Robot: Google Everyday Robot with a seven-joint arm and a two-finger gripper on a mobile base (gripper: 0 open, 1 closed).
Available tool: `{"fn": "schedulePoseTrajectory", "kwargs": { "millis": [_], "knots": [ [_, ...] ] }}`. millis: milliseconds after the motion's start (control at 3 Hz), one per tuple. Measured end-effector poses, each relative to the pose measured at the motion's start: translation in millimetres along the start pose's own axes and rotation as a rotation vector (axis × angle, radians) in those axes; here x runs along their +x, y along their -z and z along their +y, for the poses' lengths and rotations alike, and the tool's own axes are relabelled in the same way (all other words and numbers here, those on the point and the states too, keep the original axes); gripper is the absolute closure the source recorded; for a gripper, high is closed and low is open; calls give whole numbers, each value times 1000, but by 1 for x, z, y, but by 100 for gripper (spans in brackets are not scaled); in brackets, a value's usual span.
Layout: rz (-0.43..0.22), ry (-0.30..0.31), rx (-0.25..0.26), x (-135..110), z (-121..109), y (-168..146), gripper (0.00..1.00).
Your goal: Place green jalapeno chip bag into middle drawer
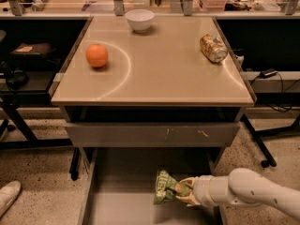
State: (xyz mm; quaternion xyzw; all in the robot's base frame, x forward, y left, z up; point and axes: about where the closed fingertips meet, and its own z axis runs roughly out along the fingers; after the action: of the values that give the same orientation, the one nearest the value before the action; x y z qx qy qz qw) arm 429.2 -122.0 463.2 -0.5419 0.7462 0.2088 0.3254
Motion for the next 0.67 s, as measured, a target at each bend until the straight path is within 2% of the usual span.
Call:
{"fn": "schedulePoseTrajectory", "kwargs": {
  "millis": [333, 667],
  "knots": [
    [-45, -3, 36, 24, -12, -42, 100],
    [-86, 15, 37, 36, -16, -77, 100]
  ]
}}
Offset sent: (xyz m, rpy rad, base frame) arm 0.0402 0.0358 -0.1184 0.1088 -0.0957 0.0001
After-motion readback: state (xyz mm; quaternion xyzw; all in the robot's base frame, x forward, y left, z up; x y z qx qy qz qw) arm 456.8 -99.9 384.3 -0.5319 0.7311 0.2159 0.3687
